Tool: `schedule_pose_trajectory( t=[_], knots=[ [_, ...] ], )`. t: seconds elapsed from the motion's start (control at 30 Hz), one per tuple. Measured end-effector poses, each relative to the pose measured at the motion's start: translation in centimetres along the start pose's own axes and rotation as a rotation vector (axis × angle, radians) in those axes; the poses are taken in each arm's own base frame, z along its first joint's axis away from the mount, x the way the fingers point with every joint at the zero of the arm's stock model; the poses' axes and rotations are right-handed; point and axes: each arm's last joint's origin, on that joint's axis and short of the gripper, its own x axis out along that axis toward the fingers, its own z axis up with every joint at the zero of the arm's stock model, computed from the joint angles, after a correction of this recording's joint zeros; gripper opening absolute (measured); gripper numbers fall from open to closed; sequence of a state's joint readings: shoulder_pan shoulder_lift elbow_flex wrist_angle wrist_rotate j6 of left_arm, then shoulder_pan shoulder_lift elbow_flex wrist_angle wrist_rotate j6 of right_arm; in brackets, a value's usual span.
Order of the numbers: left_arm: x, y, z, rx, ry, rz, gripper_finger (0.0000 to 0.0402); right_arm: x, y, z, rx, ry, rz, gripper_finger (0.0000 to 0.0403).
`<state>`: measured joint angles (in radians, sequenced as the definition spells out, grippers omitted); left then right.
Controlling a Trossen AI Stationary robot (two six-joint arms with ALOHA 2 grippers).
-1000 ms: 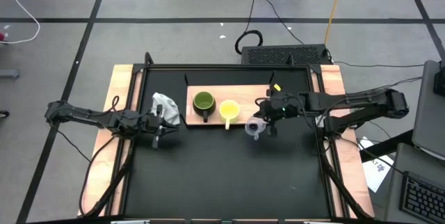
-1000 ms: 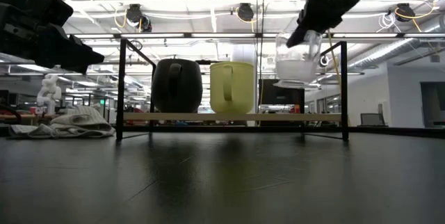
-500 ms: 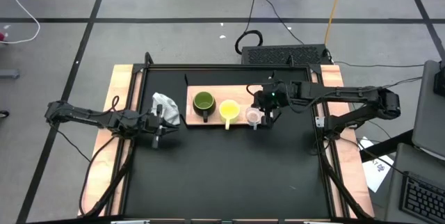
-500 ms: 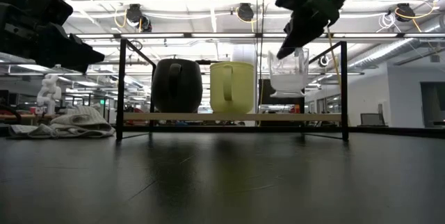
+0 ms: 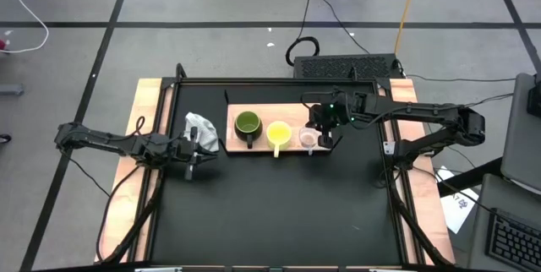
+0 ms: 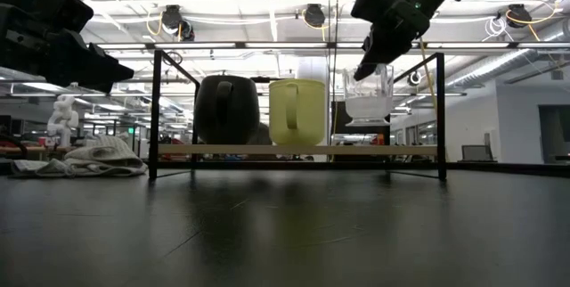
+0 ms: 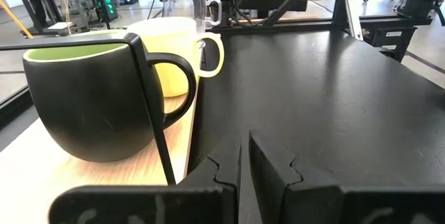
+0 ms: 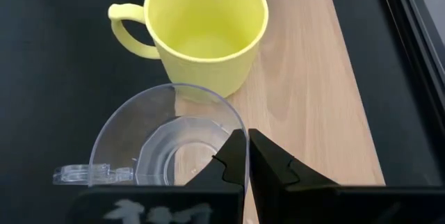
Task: Stack small to large cups/mugs on shelf
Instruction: Put the transparent mug on the shelf
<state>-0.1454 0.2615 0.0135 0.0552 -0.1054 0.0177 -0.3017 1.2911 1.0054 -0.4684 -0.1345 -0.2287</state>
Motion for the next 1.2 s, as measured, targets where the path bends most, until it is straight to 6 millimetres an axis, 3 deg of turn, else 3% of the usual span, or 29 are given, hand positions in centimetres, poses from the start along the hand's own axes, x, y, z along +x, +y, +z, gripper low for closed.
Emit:
schedule_pose_trajectory(
  t=[1.2],
  knots=[
    [0.0, 0.0, 0.0, -0.013, 0.001, 0.0, 0.0033, 1.9, -0.2, -1.2, 0.035, 0.013, -0.003, 0.0]
  ],
)
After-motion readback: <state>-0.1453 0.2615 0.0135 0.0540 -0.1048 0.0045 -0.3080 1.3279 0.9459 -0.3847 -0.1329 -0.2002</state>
